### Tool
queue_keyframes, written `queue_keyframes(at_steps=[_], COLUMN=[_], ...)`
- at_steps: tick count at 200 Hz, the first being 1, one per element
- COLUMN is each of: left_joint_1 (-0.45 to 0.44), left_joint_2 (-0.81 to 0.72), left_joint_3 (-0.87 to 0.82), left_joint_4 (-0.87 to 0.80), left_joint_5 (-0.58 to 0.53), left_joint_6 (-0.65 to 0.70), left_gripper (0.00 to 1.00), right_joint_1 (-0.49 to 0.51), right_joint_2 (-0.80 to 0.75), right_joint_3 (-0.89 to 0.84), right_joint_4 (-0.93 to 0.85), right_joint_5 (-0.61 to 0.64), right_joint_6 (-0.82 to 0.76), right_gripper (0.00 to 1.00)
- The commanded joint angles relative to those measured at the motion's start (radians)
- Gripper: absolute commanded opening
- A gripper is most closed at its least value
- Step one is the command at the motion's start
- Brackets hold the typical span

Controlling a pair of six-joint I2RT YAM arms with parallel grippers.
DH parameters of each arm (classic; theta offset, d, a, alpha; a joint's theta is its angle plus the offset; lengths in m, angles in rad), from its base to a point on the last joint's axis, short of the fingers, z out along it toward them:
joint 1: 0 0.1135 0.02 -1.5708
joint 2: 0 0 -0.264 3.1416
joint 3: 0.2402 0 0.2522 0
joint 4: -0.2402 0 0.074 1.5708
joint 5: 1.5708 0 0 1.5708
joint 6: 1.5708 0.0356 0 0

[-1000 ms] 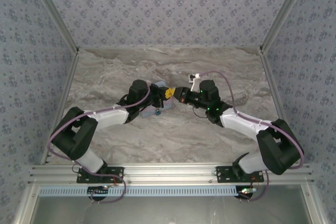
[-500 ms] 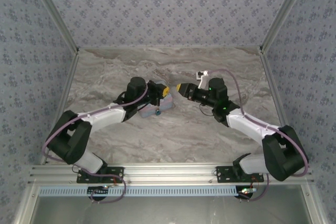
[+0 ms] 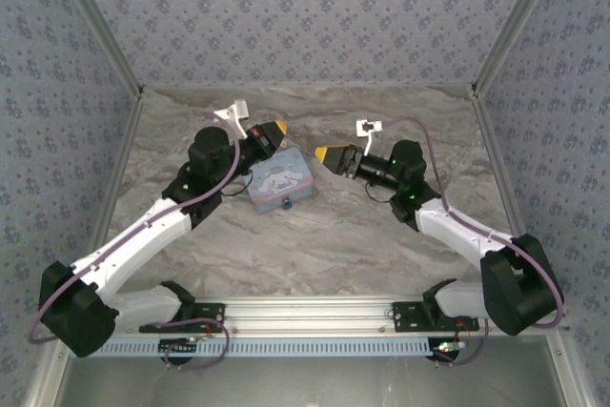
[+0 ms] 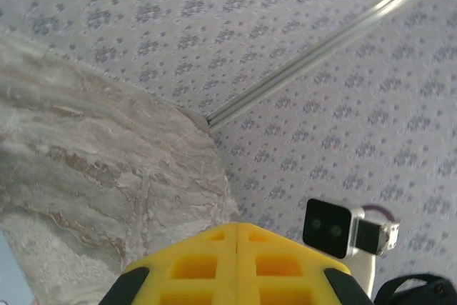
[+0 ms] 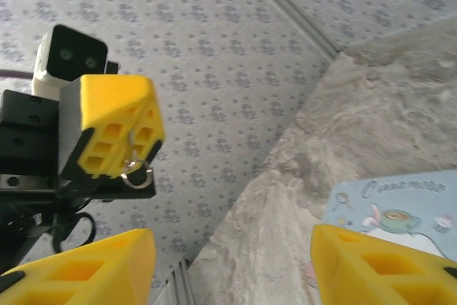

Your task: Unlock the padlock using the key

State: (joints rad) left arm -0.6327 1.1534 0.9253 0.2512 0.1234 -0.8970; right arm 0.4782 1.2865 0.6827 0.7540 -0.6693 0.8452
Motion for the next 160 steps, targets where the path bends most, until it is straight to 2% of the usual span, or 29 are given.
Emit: queue_keyframes(at_steps=[1,44,160], left_joint_1=[-0.01,-0.015,-0.018], left_joint_2=[-0.024,-0.022,-0.017], left_joint_3=[0.03,0.029,0.016], left_joint_4=[0.084,0.178,0.216], left_joint_5=[0.073,0.146,0.154], left_joint_6=[0.186,0.181,0.144], left_gripper=[0.0,0.0,0.0], right_joint_1=[0.033,0.078,0.125], right_joint_2=[0.007,0.026,0.101], right_joint_3=[0.061,0.117,0.179], right_joint_4=[0.126,0.161,0.173], right_joint_5=[-0.064,-0.058,-0.029], right_joint_6=[-0.011,-0.018,0.008], right_gripper=[0.63,0.62,0.49])
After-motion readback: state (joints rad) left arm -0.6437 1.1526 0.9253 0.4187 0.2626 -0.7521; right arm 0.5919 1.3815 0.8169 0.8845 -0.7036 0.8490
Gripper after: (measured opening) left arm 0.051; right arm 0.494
